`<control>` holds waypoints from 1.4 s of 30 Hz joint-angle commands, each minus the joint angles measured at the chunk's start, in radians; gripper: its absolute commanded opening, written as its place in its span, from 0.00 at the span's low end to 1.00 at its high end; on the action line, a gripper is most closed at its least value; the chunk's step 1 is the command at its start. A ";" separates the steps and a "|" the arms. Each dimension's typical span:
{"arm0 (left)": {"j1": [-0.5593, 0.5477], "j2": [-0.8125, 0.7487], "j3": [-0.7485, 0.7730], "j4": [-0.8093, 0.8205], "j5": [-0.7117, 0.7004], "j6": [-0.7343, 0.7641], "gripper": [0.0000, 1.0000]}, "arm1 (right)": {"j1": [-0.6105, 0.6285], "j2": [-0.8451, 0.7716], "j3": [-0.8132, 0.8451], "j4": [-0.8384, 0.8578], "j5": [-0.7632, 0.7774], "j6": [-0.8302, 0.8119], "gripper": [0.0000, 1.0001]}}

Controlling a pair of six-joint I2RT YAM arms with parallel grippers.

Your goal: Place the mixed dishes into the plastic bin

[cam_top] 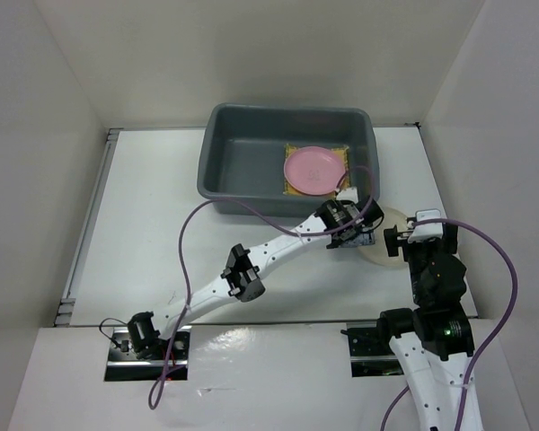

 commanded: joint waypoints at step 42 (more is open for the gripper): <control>-0.165 -0.023 -0.077 -0.118 -0.058 -0.083 0.93 | 0.009 0.050 -0.007 0.054 0.028 0.016 0.97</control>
